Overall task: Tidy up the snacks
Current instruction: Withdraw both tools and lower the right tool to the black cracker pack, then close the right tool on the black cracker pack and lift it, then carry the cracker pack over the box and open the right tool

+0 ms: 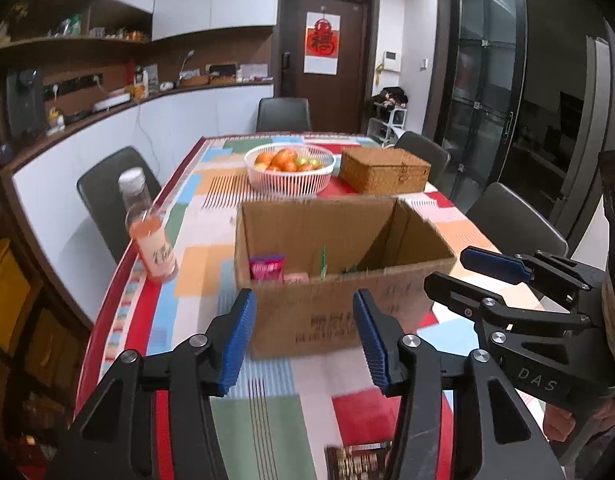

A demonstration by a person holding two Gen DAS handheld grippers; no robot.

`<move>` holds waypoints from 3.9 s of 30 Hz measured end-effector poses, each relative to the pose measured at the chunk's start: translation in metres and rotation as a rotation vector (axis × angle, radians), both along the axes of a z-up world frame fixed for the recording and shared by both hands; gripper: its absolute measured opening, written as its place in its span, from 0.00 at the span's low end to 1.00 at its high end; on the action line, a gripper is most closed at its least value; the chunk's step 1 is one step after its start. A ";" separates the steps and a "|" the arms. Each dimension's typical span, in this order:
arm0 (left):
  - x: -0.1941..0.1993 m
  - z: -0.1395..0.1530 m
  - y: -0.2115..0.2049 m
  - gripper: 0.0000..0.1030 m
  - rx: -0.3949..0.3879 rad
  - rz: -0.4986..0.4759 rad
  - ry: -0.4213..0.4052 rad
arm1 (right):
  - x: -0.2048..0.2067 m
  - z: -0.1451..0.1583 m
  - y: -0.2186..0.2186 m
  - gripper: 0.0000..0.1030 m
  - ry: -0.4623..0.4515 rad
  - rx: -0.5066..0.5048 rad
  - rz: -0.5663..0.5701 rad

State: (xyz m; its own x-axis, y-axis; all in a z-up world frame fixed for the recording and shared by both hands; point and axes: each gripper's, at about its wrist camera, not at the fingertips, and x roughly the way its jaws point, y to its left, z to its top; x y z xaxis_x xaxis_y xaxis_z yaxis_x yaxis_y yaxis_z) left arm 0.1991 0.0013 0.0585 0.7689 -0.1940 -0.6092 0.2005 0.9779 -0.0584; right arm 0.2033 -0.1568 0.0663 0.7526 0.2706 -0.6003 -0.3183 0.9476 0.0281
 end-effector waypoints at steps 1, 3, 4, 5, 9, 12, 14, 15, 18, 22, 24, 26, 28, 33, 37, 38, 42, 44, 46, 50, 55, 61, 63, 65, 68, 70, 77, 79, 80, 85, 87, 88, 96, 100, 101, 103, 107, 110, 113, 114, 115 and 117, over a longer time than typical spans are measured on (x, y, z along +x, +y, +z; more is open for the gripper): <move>-0.005 -0.004 0.001 0.51 0.002 0.000 0.011 | -0.005 -0.004 0.003 0.46 0.010 -0.007 0.014; -0.015 -0.013 0.003 0.51 0.019 0.003 0.034 | -0.011 -0.011 0.006 0.46 0.028 -0.021 0.036; -0.018 -0.017 0.004 0.51 0.023 0.007 0.044 | -0.014 -0.015 0.008 0.46 0.037 -0.031 0.048; -0.022 -0.021 0.006 0.53 0.021 0.013 0.055 | -0.018 -0.019 0.011 0.46 0.047 -0.041 0.059; -0.036 -0.040 0.010 0.54 0.027 0.019 0.106 | -0.028 -0.036 0.018 0.46 0.097 -0.071 0.104; -0.047 -0.054 0.012 0.55 0.047 0.020 0.140 | -0.033 -0.047 0.021 0.47 0.144 -0.075 0.131; -0.054 -0.062 0.011 0.56 0.066 0.019 0.158 | -0.036 -0.057 0.023 0.53 0.182 -0.077 0.155; -0.057 -0.066 0.011 0.57 0.076 0.019 0.168 | -0.038 -0.062 0.024 0.55 0.197 -0.083 0.164; -0.064 -0.079 0.012 0.58 0.104 0.017 0.199 | -0.043 -0.077 0.028 0.55 0.237 -0.120 0.188; -0.076 -0.097 0.014 0.61 0.142 0.007 0.246 | -0.049 -0.094 0.034 0.55 0.287 -0.159 0.224; -0.082 -0.107 0.015 0.62 0.150 0.007 0.277 | -0.053 -0.102 0.039 0.55 0.307 -0.189 0.251; -0.086 -0.115 0.016 0.63 0.153 0.009 0.305 | -0.056 -0.107 0.045 0.55 0.322 -0.219 0.277; -0.088 -0.122 0.018 0.63 0.146 0.014 0.335 | -0.060 -0.114 0.051 0.55 0.341 -0.257 0.311; -0.090 -0.132 0.019 0.63 0.137 0.019 0.375 | -0.065 -0.130 0.065 0.55 0.384 -0.342 0.398; -0.089 -0.135 0.019 0.64 0.138 0.022 0.383 | -0.062 -0.145 0.069 0.64 0.432 -0.375 0.443; -0.089 -0.136 0.019 0.65 0.139 0.021 0.386 | -0.060 -0.148 0.070 0.64 0.439 -0.385 0.446; -0.086 -0.140 0.019 0.65 0.141 0.021 0.402 | -0.053 -0.161 0.070 0.64 0.476 -0.400 0.461; -0.086 -0.142 0.018 0.65 0.143 0.018 0.408 | -0.049 -0.168 0.070 0.64 0.498 -0.401 0.464; -0.084 -0.143 0.019 0.65 0.141 0.019 0.412 | -0.046 -0.172 0.070 0.66 0.500 -0.404 0.463; -0.077 -0.146 0.021 0.65 0.128 0.029 0.418 | -0.038 -0.174 0.069 0.66 0.497 -0.381 0.442; -0.064 -0.149 0.024 0.65 0.131 0.057 0.412 | -0.026 -0.176 0.062 0.66 0.518 -0.310 0.375; -0.055 -0.153 0.024 0.65 0.132 0.057 0.414 | -0.025 -0.177 0.056 0.54 0.512 -0.252 0.303; -0.054 -0.152 0.024 0.65 0.129 0.057 0.411 | -0.027 -0.178 0.054 0.53 0.506 -0.247 0.275; -0.053 -0.151 0.024 0.65 0.128 0.059 0.405 | -0.028 -0.177 0.052 0.51 0.504 -0.232 0.257; -0.052 -0.148 0.023 0.65 0.130 0.059 0.392 | -0.031 -0.175 0.048 0.49 0.493 -0.225 0.229; -0.052 -0.145 0.021 0.65 0.131 0.055 0.382 | -0.032 -0.172 0.044 0.49 0.482 -0.216 0.209; -0.053 -0.130 0.015 0.65 0.125 0.031 0.334 | -0.035 -0.154 0.030 0.49 0.431 -0.155 0.144; -0.053 -0.123 0.013 0.65 0.126 0.029 0.315 | -0.038 -0.145 0.023 0.49 0.411 -0.137 0.121; -0.053 -0.121 0.013 0.65 0.126 0.028 0.307 | -0.038 -0.142 0.021 0.49 0.402 -0.131 0.115; -0.052 -0.105 0.012 0.65 0.119 0.025 0.259 | -0.041 -0.124 0.016 0.48 0.347 -0.096 0.078; -0.052 -0.098 0.011 0.65 0.119 0.023 0.237 | -0.042 -0.115 0.013 0.48 0.327 -0.079 0.067; -0.052 -0.095 0.011 0.65 0.118 0.024 0.229 | -0.043 -0.111 0.012 0.48 0.317 -0.076 0.063; -0.049 -0.069 0.008 0.66 0.115 0.022 0.146 | -0.042 -0.082 0.004 0.48 0.235 -0.045 0.019; -0.047 -0.054 0.007 0.67 0.118 0.026 0.096 | -0.040 -0.067 0.000 0.48 0.195 -0.030 0.003; -0.046 -0.051 0.007 0.67 0.118 0.026 0.085 | -0.040 -0.064 0.000 0.48 0.185 -0.027 0.001; -0.044 -0.044 0.006 0.68 0.116 0.026 0.064 | -0.038 -0.056 -0.001 0.48 0.164 -0.019 -0.005; -0.039 -0.030 0.006 0.68 0.109 0.030 0.019 | -0.034 -0.042 -0.003 0.48 0.126 -0.002 -0.018; -0.035 -0.019 0.005 0.68 0.111 0.032 -0.014 | -0.032 -0.032 -0.004 0.48 0.098 0.008 -0.027; -0.030 -0.011 0.003 0.70 0.114 0.036 -0.039 | -0.028 -0.022 -0.005 0.48 0.071 0.014 -0.035; -0.027 -0.008 0.003 0.70 0.114 0.035 -0.045 | -0.026 -0.019 -0.006 0.48 0.059 0.018 -0.038; -0.024 -0.005 0.002 0.70 0.116 0.037 -0.052 | -0.024 -0.016 -0.007 0.48 0.053 0.019 -0.040; -0.021 -0.002 0.002 0.71 0.118 0.039 -0.063 | -0.021 -0.009 -0.007 0.48 0.034 0.023 -0.048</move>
